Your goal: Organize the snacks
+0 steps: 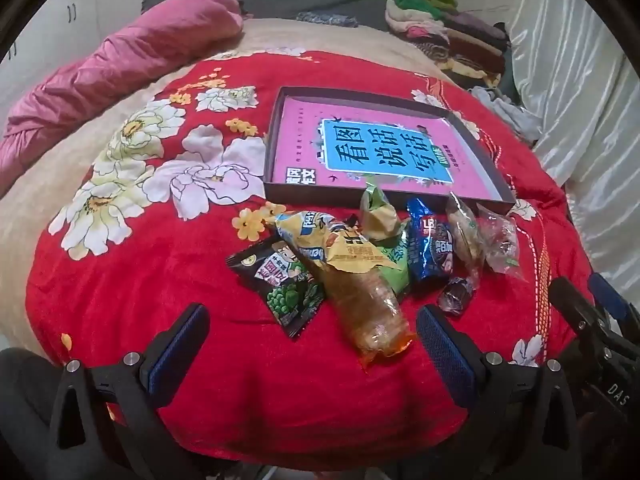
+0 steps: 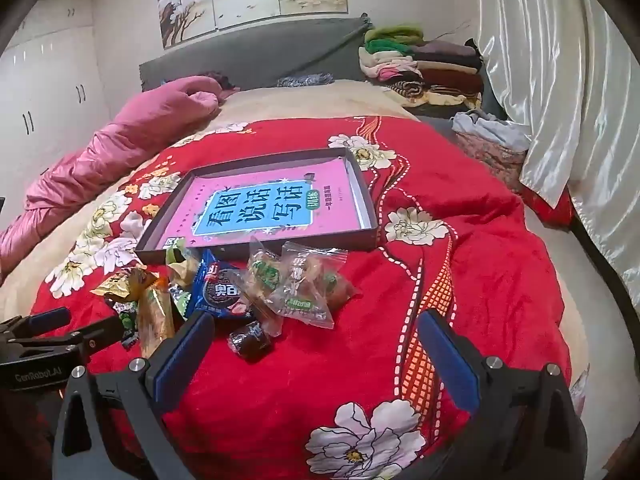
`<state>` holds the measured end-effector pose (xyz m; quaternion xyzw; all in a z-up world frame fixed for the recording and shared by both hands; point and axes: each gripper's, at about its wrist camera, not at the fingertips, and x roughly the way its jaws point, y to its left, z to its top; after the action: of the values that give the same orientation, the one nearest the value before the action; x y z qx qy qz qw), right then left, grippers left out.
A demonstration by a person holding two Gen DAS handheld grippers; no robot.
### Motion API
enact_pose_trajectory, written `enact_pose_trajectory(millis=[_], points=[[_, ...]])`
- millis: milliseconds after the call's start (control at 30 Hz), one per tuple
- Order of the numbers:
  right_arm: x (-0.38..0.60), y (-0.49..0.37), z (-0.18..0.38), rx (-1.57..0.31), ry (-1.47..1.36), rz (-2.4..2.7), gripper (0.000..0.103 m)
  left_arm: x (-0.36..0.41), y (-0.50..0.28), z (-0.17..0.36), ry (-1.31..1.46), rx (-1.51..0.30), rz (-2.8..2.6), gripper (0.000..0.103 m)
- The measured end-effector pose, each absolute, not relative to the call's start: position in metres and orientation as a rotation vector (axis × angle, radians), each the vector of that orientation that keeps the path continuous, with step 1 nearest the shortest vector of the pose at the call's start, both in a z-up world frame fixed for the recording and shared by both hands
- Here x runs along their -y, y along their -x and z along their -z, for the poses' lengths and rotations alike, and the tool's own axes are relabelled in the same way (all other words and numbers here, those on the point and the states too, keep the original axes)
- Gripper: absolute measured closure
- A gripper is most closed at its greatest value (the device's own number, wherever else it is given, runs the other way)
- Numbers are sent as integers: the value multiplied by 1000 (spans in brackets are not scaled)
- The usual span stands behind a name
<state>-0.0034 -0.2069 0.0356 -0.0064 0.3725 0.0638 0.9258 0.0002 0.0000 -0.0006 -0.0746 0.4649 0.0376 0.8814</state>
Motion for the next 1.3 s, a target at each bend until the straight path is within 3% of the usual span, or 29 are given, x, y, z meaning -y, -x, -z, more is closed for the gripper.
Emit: enact_pose_trajectory(millis=[1300], points=[[195, 9, -43, -745, 73, -167, 1, 10, 7, -9, 156, -946, -9, 0]])
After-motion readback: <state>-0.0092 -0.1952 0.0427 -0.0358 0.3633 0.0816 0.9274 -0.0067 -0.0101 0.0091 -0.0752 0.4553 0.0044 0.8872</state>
